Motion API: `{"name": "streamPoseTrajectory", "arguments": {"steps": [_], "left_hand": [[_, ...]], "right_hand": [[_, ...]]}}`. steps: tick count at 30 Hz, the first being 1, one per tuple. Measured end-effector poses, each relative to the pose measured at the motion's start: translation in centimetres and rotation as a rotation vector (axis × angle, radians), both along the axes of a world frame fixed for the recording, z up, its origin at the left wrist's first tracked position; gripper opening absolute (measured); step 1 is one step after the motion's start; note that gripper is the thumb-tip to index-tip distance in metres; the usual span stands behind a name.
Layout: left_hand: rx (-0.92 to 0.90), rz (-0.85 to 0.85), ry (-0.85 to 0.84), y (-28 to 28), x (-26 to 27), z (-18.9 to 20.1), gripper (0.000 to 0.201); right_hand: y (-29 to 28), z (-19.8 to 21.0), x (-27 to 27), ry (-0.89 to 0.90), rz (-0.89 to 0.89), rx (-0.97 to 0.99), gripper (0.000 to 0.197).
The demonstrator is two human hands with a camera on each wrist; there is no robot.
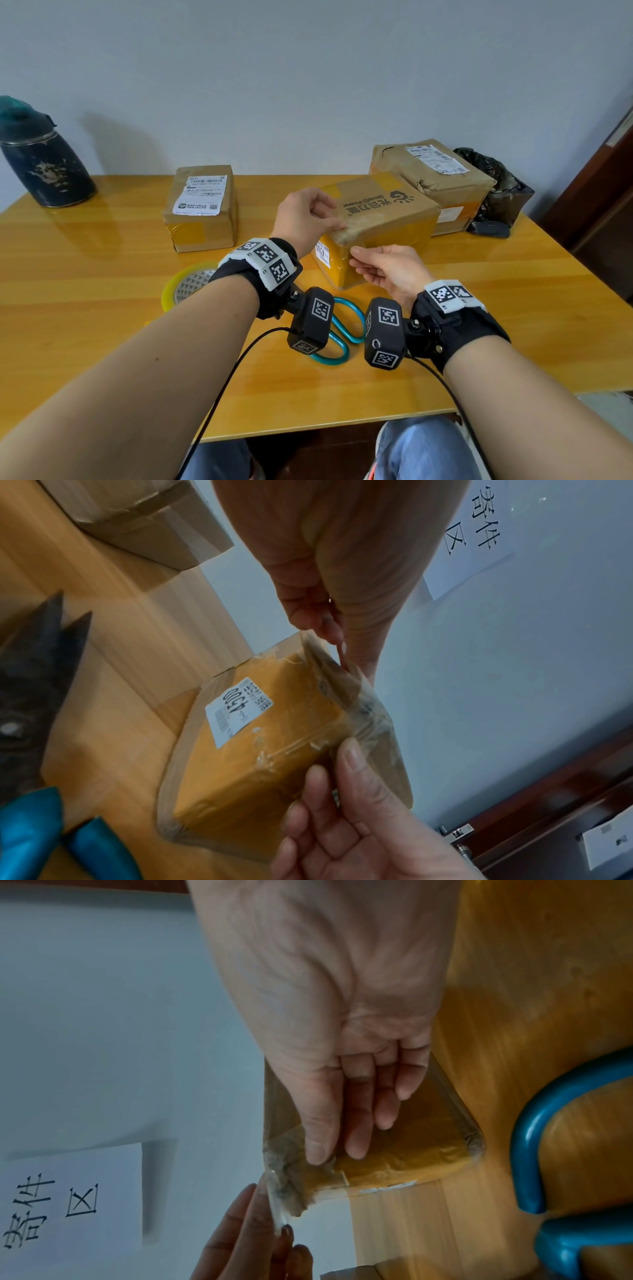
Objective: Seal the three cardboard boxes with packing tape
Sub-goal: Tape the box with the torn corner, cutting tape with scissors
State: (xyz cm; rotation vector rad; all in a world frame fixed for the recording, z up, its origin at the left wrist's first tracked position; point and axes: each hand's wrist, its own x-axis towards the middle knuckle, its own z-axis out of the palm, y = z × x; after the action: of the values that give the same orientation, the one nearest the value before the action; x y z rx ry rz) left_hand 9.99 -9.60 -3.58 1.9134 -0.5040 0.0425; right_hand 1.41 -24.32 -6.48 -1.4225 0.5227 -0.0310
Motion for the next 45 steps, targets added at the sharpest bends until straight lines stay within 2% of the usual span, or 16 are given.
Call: {"name": "streamPoseTrajectory", "arguments": {"steps": [4,7,11,15,18,21,22,27,31,34,36,39,41,45], "left_hand": [[-0.005,-0.006,0.014,0.1,-0.2,0.1,0.043],[0.036,0.023,-0.002,0.2,-0.2,0.1,0.045],[0.057,0.024,0.052,0.5,-0.2,0.2,0.041],[-0.012,0.041,0.085,0.5,-0.4,0.0,0.039],[0.01,0.033,0.057,0.3,-0.5,0.0,0.026],[-0.001,-0.004,0.092,0.2,-0.7,-0.3,0.005],[-0.01,-0.008,0.106,0.2,-0.8,-0.3,0.004],[-0.003,0.005,0.119,0.1,-1.2,-0.3,0.025],[0.012,0.084,0.11,0.4,-1.3,-0.3,0.03],[0.003,0.131,0.015,0.6,-1.8,-0.1,0.024],[0.03,0.128,-0.082,0.6,-2.3,0.2,0.015],[0.197,0.117,-0.227,0.4,-3.0,-0.2,0.037],[0.29,0.127,-0.352,0.2,-3.3,-0.8,0.042],[0.347,0.141,-0.53,0.1,-3.5,-1.6,0.033]], "right_hand": [[0.0,0.0,0.1,0.007,0.0,-0.035,0.019],[0.1,0.2,0.1,0.016,0.0,-0.041,0.015],[0.0,0.4,0.1,0.024,-0.004,-0.068,0.014],[0.0,0.3,0.1,0.053,-0.014,-0.112,0.022],[0.0,0.0,0.0,0.06,-0.025,-0.161,0.028],[-0.1,0.0,0.0,0.058,-0.043,-0.266,0.024],[-0.2,0.1,-0.1,0.051,-0.052,-0.31,0.023],[-0.6,0.8,-0.2,-0.066,-0.101,-0.581,0.012],[-0.3,2.5,0.0,-0.14,-0.165,-0.786,0.006],[0.1,3.6,0.0,-0.232,-0.21,-0.891,0.007],[0.6,4.1,0.0,-0.328,-0.166,-0.925,0.009],[1.3,4.2,0.0,-0.434,-0.05,-1.015,0.017],[1.5,4.2,0.0,-0.448,0.024,-1.082,0.022],[1.1,4.1,0.1,-0.398,0.162,-1.142,0.031]]}}
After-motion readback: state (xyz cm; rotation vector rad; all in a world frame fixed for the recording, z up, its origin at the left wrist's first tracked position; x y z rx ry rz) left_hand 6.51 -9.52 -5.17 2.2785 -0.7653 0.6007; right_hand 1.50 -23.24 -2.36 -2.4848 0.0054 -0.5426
